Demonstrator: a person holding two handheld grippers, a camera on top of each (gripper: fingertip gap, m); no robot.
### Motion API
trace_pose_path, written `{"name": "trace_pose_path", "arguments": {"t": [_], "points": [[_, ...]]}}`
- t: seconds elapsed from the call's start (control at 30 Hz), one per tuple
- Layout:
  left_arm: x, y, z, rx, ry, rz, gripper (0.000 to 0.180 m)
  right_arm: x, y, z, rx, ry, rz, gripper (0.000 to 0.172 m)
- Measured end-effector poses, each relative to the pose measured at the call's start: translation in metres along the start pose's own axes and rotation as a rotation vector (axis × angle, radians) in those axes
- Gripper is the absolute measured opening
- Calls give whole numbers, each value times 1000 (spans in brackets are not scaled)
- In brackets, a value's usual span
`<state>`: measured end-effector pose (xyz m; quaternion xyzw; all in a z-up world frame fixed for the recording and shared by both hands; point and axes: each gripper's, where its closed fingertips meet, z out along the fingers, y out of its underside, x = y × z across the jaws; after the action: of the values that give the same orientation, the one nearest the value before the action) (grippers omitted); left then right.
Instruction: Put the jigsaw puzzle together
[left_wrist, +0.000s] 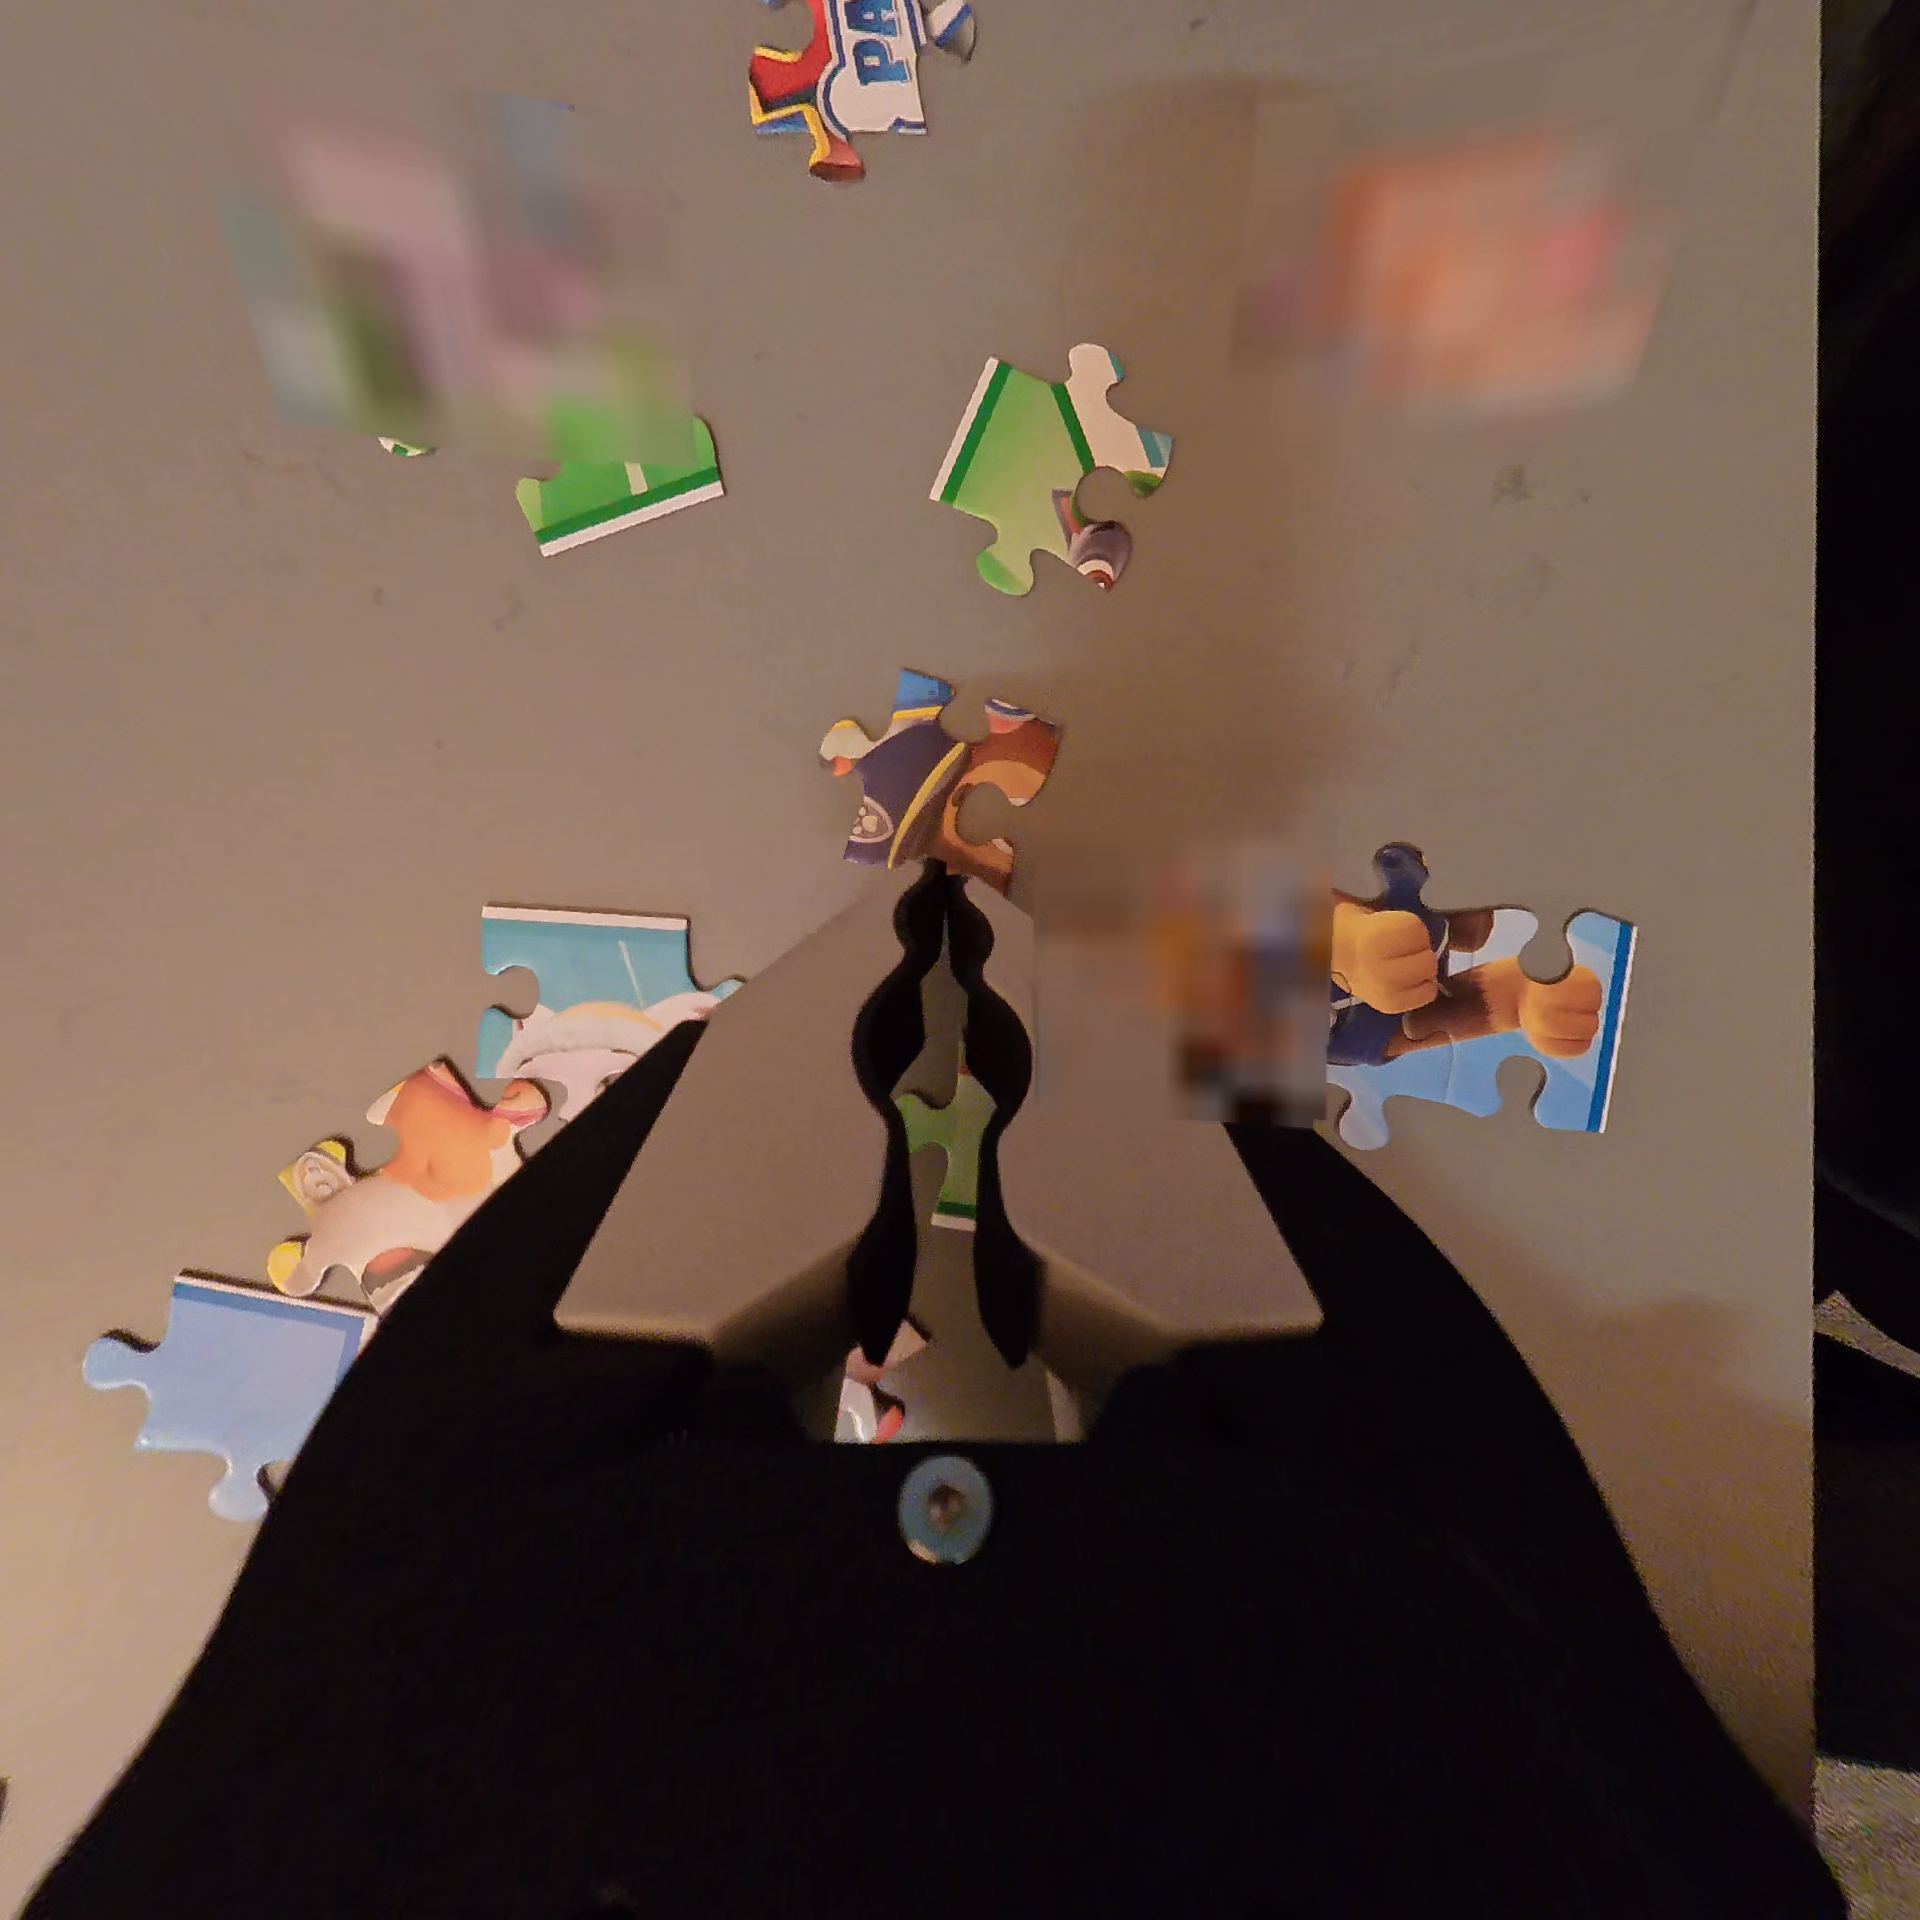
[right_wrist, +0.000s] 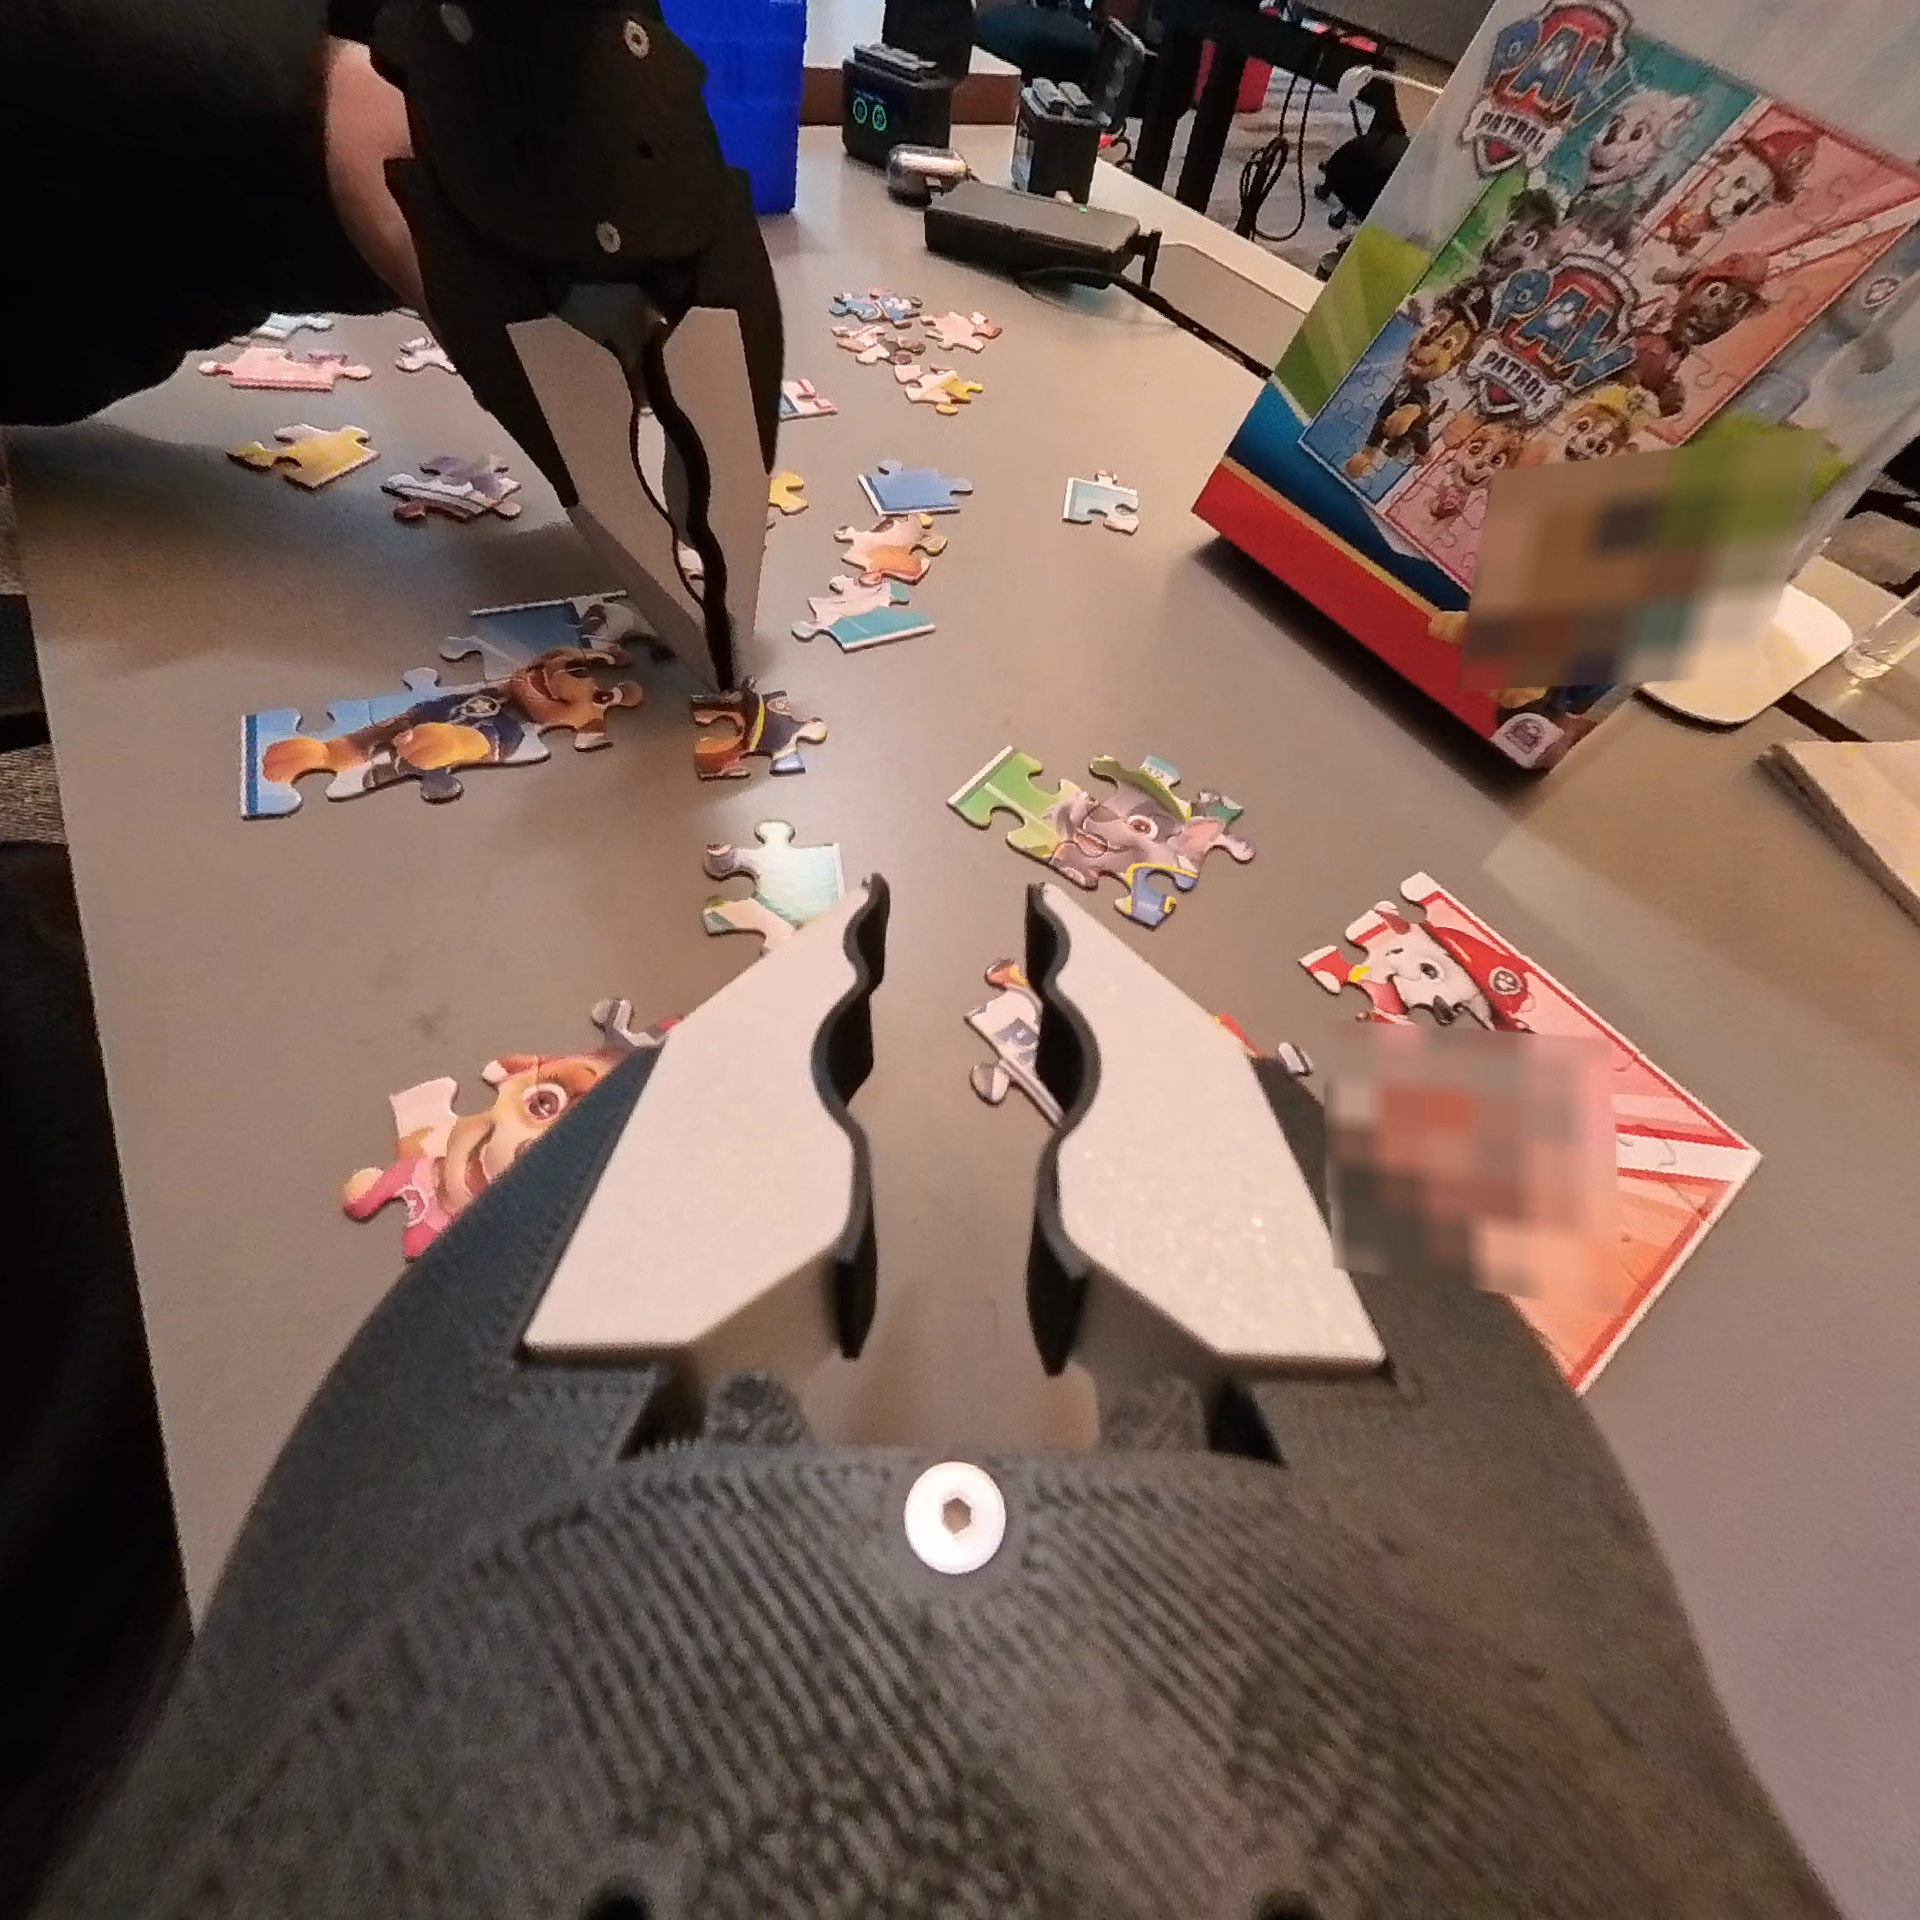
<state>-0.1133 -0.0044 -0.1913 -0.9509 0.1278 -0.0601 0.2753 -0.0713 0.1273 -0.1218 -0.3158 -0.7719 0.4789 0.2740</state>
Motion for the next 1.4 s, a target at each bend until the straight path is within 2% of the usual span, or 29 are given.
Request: {"name": "trace_pose_path", "arguments": {"t": [0.13,0.23,0.33,0.47,0.73,0.8,0.9,1.1,1.4], "points": [[-3,2,-3,-2,-12,-7,0,0,-1,1,0,0,-1,25],[-7,2,-5,3,-21,-17,12,-1,-2,2,2,-4,-1,25],[-8,7,-1,-41,-10,-5,16,-2,-2,2,1,-4,-2,25],[-5,8,-1,-75,22,18,8,0,-1,-1,4,1,6,25],[-4,8,-1,-126,46,50,6,4,0,-4,12,9,16,25],[-3,5,-2,-114,57,50,0,6,1,-5,12,10,18,25],[-2,5,-2,-113,60,42,0,7,2,-5,13,11,21,25],[-10,11,-4,-153,33,22,19,8,3,-5,17,10,25,25],[-10,11,-4,-163,49,14,7,10,4,-7,20,14,31,25]]}}
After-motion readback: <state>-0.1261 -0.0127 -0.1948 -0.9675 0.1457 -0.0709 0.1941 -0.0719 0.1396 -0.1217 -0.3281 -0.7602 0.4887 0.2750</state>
